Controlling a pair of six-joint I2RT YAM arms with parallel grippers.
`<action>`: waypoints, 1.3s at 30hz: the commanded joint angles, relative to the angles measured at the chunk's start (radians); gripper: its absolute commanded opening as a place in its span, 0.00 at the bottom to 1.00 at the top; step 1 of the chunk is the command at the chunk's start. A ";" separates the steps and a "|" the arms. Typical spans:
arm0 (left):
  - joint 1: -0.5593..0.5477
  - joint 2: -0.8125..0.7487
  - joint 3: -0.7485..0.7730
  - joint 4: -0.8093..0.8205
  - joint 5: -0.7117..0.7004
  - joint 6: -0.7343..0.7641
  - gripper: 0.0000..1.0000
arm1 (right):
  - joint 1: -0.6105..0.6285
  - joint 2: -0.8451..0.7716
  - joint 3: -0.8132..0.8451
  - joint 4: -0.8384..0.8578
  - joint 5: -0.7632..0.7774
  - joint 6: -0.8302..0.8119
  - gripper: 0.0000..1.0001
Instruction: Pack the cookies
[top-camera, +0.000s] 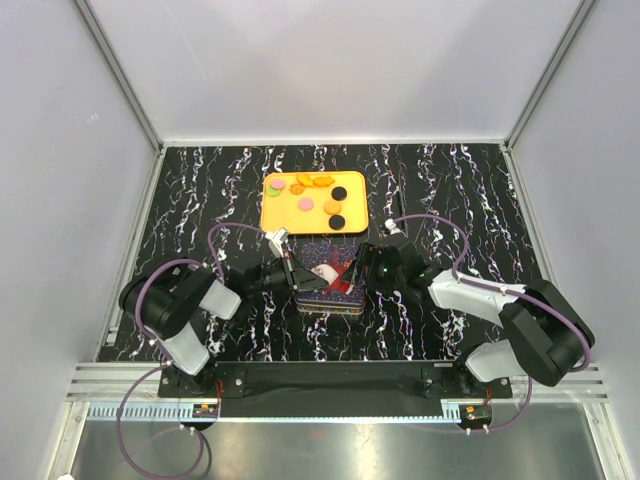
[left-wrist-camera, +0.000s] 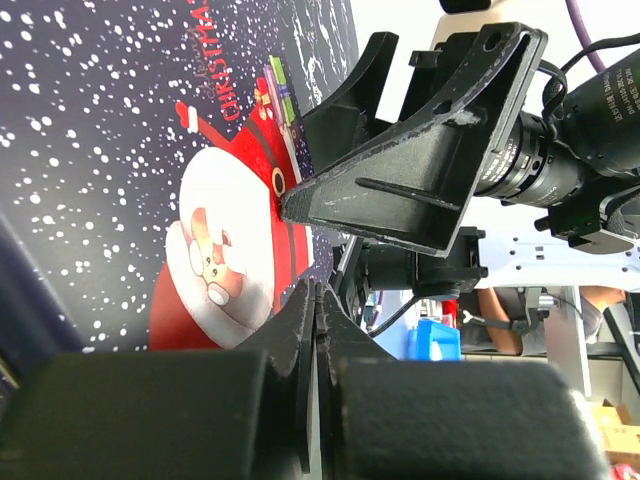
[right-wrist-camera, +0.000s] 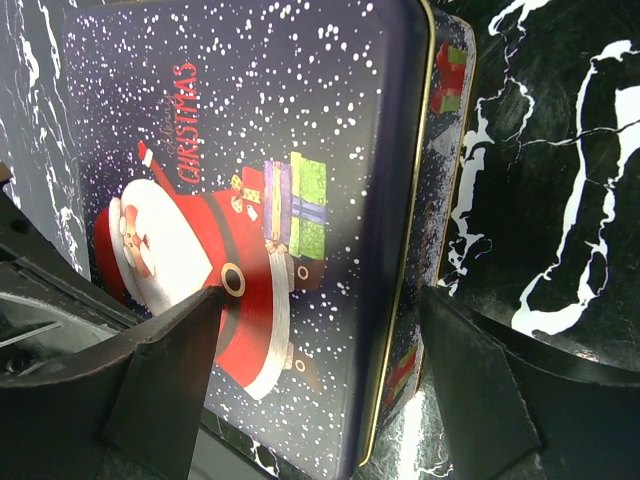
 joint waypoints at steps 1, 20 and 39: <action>-0.004 0.002 0.010 -0.056 -0.006 0.018 0.00 | -0.013 0.031 -0.007 -0.116 -0.004 -0.053 0.85; 0.010 -0.285 0.007 -0.399 -0.016 0.176 0.00 | -0.021 0.063 -0.011 -0.080 -0.033 -0.050 0.84; 0.050 0.258 -0.171 0.339 0.064 -0.025 0.00 | -0.021 0.051 -0.022 -0.087 -0.027 -0.048 0.84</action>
